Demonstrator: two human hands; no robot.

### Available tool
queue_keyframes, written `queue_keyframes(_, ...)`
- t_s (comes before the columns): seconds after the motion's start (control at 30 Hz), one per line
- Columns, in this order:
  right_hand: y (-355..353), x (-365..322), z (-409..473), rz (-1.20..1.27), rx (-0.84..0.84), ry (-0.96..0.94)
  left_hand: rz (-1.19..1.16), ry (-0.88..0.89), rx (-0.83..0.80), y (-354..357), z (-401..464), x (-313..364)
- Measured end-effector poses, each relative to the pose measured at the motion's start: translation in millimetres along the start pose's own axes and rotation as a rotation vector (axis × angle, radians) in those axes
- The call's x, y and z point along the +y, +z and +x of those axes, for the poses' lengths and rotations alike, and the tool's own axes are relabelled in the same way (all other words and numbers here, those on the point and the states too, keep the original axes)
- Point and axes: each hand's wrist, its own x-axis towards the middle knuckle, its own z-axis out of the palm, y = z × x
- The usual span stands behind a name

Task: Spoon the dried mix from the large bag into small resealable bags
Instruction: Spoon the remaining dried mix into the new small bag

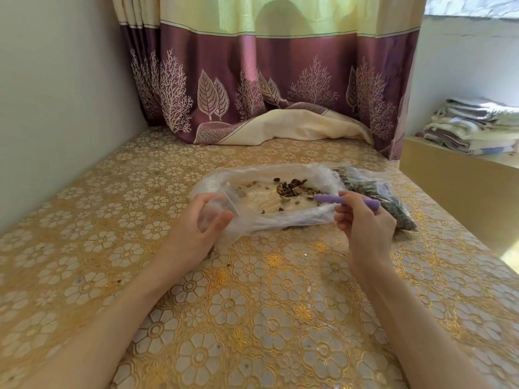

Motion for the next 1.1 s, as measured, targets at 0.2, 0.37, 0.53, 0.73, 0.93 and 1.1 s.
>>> queue_keyframes(0.2,9,-10,-10,0.099,-0.17,-0.076,-0.03,-0.007,-0.021,1,-1,-2)
queue_keyframes(0.37,12,-10,-19,-0.013,-0.352,-0.167,-0.049,-0.015,0.018,2,0,2)
queue_keyframes(0.53,15,-8,-26,-0.127,-0.601,-0.234,-0.134,-0.005,0.064,2,0,4)
queue_keyframes(0.73,10,-8,-17,-0.031,-0.528,-0.162,-0.133,0.001,0.074,2,-2,12)
queue_keyframes(0.93,-1,-3,3,-0.009,-0.146,-0.063,-0.09,0.017,0.054,1,-3,8)
queue_keyframes(1.1,-12,4,13,-0.283,0.02,-0.134,-0.001,0.014,0.002,1,-2,3)
